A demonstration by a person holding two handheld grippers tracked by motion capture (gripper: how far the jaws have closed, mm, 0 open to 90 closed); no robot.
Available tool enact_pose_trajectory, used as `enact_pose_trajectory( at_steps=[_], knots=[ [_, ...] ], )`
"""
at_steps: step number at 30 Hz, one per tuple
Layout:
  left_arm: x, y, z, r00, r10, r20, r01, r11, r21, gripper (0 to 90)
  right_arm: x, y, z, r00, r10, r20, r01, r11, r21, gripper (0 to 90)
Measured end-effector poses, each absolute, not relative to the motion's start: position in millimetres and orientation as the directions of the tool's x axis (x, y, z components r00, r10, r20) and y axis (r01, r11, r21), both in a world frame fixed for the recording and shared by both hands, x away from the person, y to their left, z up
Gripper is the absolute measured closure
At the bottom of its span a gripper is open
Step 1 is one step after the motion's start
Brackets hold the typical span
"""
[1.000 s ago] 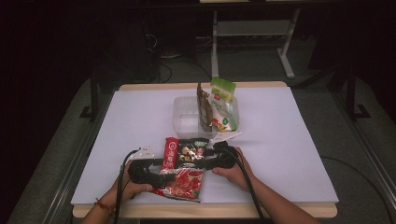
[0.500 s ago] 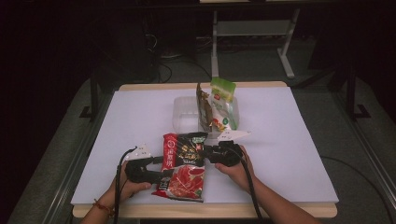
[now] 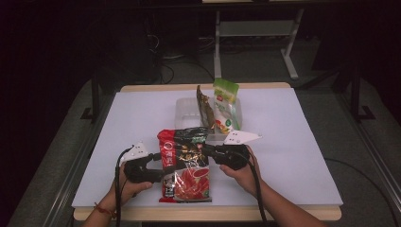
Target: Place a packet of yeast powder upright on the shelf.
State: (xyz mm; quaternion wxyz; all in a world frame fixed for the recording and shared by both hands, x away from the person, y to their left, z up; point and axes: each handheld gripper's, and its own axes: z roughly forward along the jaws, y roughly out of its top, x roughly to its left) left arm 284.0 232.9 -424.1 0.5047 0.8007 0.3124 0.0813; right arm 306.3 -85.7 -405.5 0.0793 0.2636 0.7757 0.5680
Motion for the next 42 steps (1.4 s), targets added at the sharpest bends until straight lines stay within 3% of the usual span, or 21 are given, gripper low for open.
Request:
enact_pose_trajectory(
  at_steps=[4,9,16,25,30,42],
  knots=[
    [285.2,227.0,-422.5,0.809,0.555,-0.195,0.413,-0.300,0.860,27.3,303.2,-86.0,-402.1,-0.863,0.482,0.154,0.289,0.219,0.932,82.1],
    [284.8,220.5,-412.8,0.829,0.531,-0.176,0.379,-0.302,0.875,30.2,298.4,-85.3,-396.8,-0.876,0.462,0.140,0.264,0.216,0.940,82.9],
    [285.8,221.3,-406.5,0.843,0.497,-0.207,0.383,-0.284,0.879,37.9,293.3,-83.1,-391.1,-0.888,0.449,0.099,0.223,0.230,0.947,83.4],
    [279.2,222.7,-396.5,0.866,0.464,-0.188,0.331,-0.248,0.911,60.8,287.2,-80.8,-385.1,-0.899,0.436,0.052,0.171,0.238,0.956,84.1],
    [275.0,222.0,-393.5,0.876,0.454,-0.162,0.298,-0.245,0.922,68.6,286.0,-81.3,-383.0,-0.895,0.443,0.045,0.165,0.237,0.958,84.1],
    [267.8,219.9,-389.4,0.884,0.452,-0.114,0.259,-0.272,0.927,73.2,282.2,-84.8,-379.3,-0.893,0.451,0.015,0.144,0.252,0.957,81.3]
  ],
)
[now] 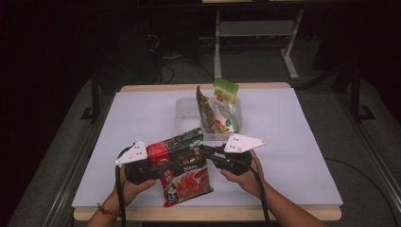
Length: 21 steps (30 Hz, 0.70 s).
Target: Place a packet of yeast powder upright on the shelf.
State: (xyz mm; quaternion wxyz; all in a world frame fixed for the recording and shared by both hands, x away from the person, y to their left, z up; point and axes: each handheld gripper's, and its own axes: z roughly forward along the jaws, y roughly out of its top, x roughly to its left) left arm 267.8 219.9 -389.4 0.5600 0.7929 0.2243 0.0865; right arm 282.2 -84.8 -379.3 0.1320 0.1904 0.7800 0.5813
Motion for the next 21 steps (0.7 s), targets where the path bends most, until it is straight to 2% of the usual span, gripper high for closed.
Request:
enact_pose_trajectory(
  at_steps=[8,15,21],
  knots=[
    [267.9,220.6,-390.2,0.883,0.454,-0.121,0.263,-0.263,0.928,73.2,281.2,-88.4,-378.5,-0.890,0.455,0.023,0.151,0.247,0.957,79.4],
    [267.0,220.8,-390.3,0.882,0.453,-0.130,0.267,-0.253,0.930,75.1,279.8,-96.5,-373.3,-0.877,0.479,-0.019,0.126,0.270,0.955,66.4],
    [265.4,220.4,-389.9,0.881,0.454,-0.131,0.265,-0.246,0.932,76.0,279.7,-101.5,-372.1,-0.876,0.474,-0.086,0.110,0.370,0.923,52.0]
  ],
)
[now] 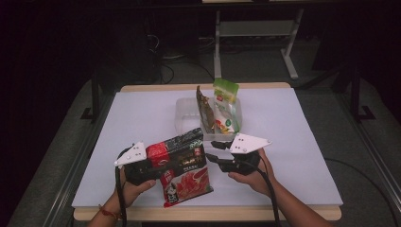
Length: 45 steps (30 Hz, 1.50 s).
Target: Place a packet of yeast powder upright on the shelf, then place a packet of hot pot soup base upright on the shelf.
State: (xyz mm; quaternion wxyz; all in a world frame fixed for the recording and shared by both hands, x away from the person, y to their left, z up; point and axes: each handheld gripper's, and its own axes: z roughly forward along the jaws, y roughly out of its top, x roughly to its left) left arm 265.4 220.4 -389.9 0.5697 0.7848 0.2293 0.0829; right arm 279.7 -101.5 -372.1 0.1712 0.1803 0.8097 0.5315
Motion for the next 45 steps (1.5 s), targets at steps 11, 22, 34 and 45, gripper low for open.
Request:
enact_pose_trajectory(
  at_steps=[11,22,34,45],
  knots=[
    [268.2,219.5,-385.2,0.887,0.437,-0.152,0.276,-0.234,0.932,78.2,282.3,-142.0,-391.7,-0.810,0.548,-0.209,0.151,0.539,0.828,32.3],
    [268.0,217.2,-376.0,0.885,0.445,-0.136,0.261,-0.232,0.937,80.4,282.0,-217.4,-409.3,-0.643,0.746,-0.172,0.293,0.447,0.845,22.1],
    [267.4,219.2,-371.3,0.867,0.485,-0.112,0.248,-0.225,0.942,83.3,291.8,-242.9,-415.9,-0.564,0.819,-0.110,0.350,0.358,0.865,21.7],
    [266.2,222.1,-361.8,0.849,0.524,-0.074,0.215,-0.213,0.953,83.7,292.6,-244.0,-419.7,-0.575,0.814,-0.078,0.364,0.340,0.867,21.8]
  ],
)
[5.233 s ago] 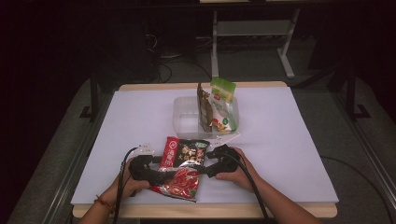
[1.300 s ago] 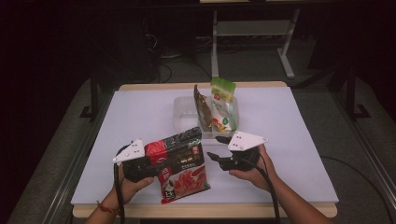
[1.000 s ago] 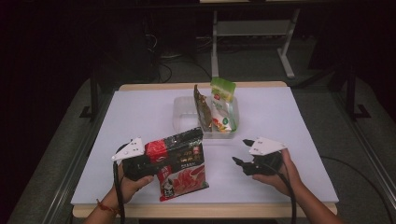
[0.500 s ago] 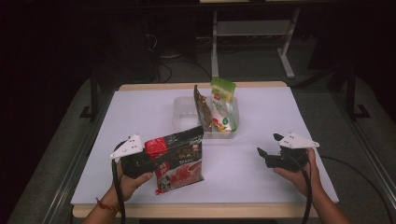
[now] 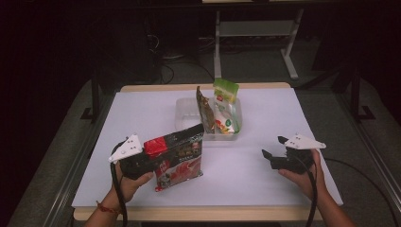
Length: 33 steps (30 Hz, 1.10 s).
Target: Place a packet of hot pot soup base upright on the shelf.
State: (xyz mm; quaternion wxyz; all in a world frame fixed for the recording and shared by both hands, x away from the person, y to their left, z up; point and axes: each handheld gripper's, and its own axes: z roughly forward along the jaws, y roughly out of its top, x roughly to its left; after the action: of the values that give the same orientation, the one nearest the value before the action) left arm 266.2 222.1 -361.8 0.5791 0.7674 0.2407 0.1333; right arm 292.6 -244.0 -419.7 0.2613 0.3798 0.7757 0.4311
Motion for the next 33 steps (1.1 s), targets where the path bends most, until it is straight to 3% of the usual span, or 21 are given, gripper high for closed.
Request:
enact_pose_trajectory(
  at_steps=[33],
  knots=[
    [285.8,231.7,-330.6,0.736,0.673,-0.074,0.188,-0.098,0.977,83.7,289.4,-244.4,-418.3,-0.578,0.813,-0.064,0.358,0.323,0.876,19.8]
  ],
)
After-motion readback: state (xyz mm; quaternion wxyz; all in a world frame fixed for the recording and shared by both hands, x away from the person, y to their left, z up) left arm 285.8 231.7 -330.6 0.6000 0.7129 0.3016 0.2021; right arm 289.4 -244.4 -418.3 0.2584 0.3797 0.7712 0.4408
